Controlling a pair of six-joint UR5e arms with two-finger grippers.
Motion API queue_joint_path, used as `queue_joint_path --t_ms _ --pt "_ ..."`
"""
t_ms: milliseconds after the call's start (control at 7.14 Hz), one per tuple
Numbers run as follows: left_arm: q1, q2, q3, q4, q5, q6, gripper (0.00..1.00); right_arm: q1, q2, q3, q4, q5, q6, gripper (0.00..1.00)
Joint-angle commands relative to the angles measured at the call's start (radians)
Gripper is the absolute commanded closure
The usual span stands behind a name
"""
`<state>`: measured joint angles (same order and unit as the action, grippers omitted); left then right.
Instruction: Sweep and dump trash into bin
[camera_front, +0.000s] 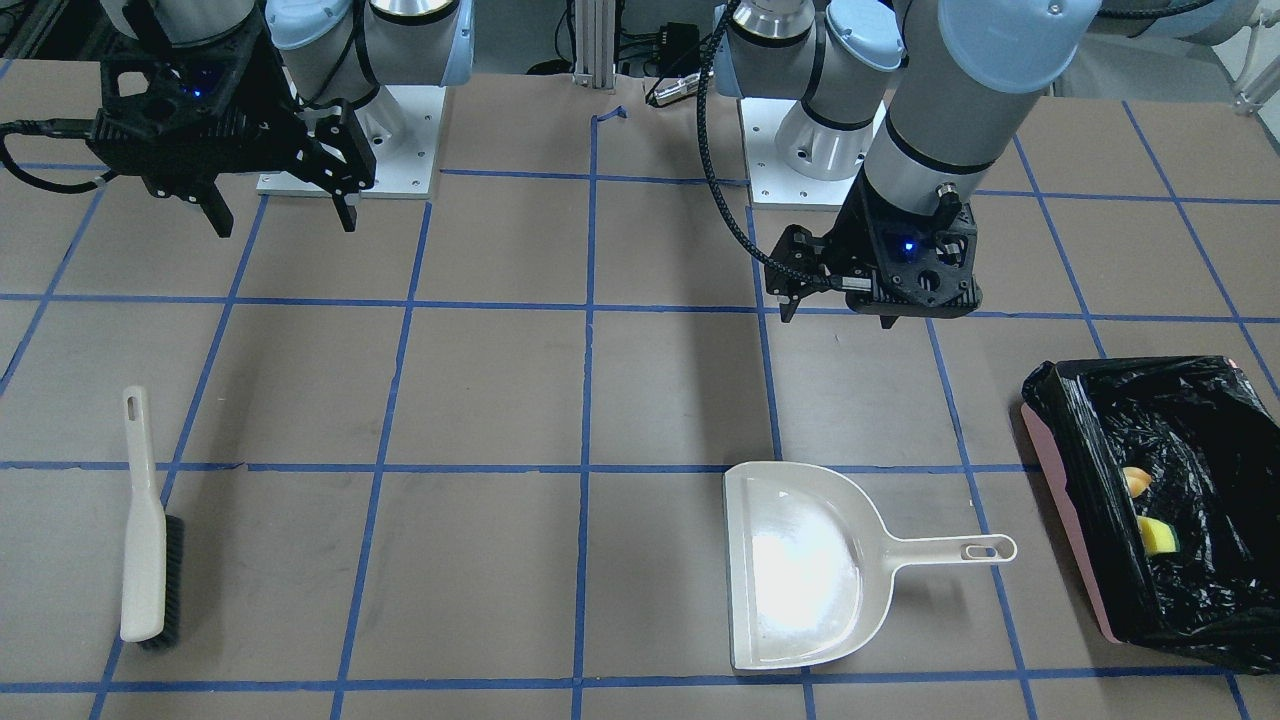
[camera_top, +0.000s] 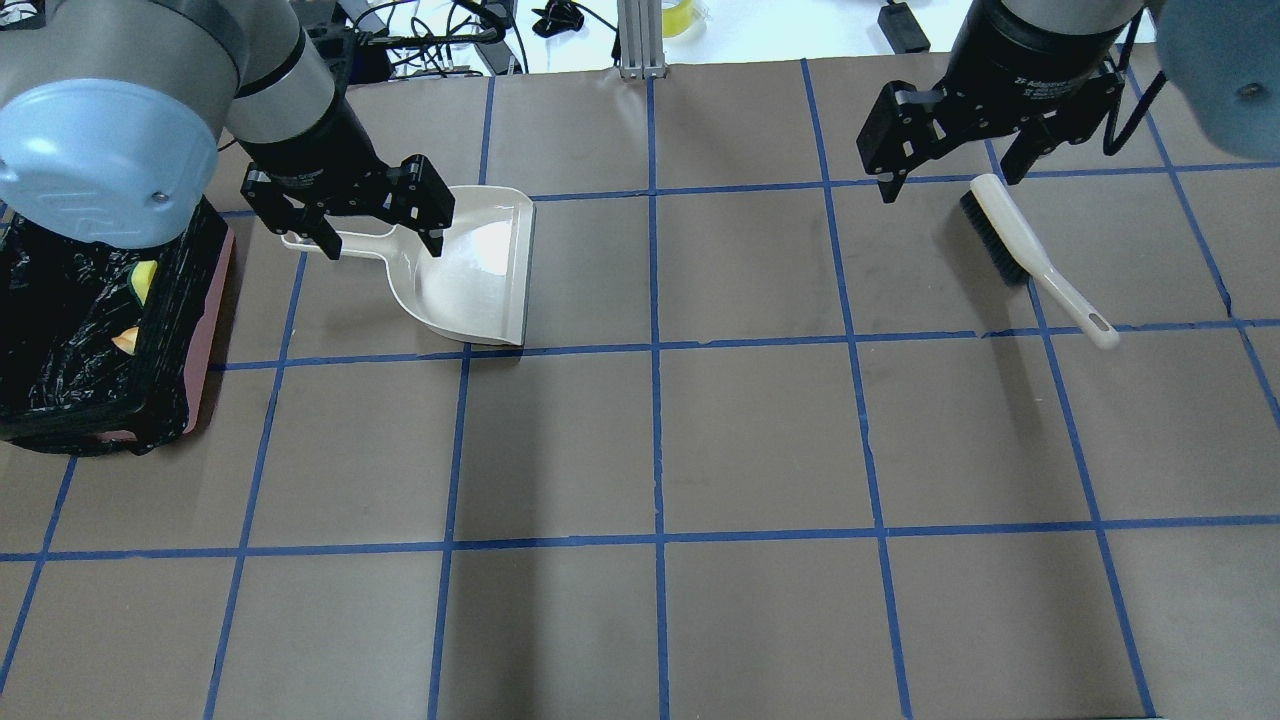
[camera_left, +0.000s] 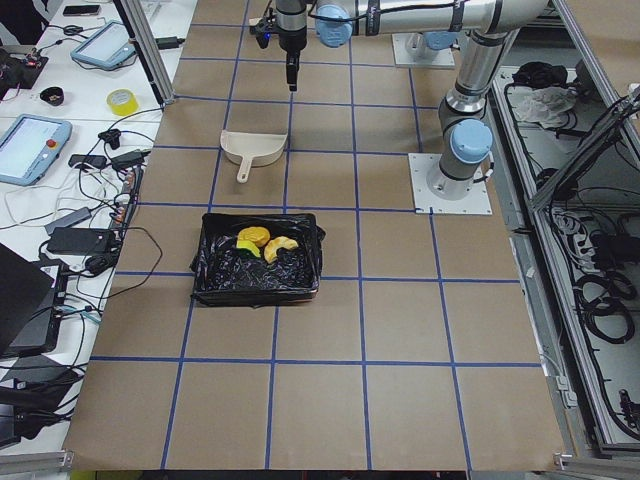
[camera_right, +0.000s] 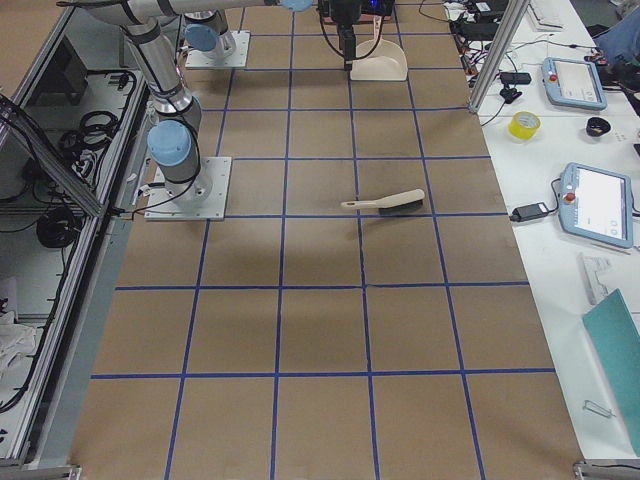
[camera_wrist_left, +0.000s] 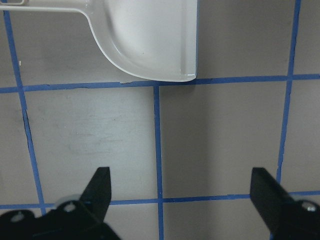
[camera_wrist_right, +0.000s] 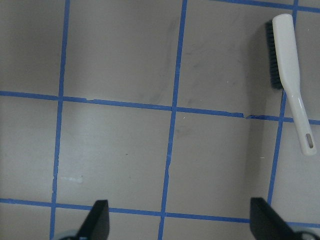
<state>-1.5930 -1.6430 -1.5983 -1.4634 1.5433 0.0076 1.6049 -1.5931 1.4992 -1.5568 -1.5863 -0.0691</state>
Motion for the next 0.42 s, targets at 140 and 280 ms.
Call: queue_joint_path --t_ms 140,280 --pt "0.001 0.005 0.003 -0.002 0.006 -0.029 0.00 0.000 -0.001 -0.001 0.000 0.000 0.000 0.00" --pt "-0.001 0.009 -0.002 -0.002 0.006 -0.032 0.00 0.000 -0.001 0.001 0.000 0.000 0.000 0.00"
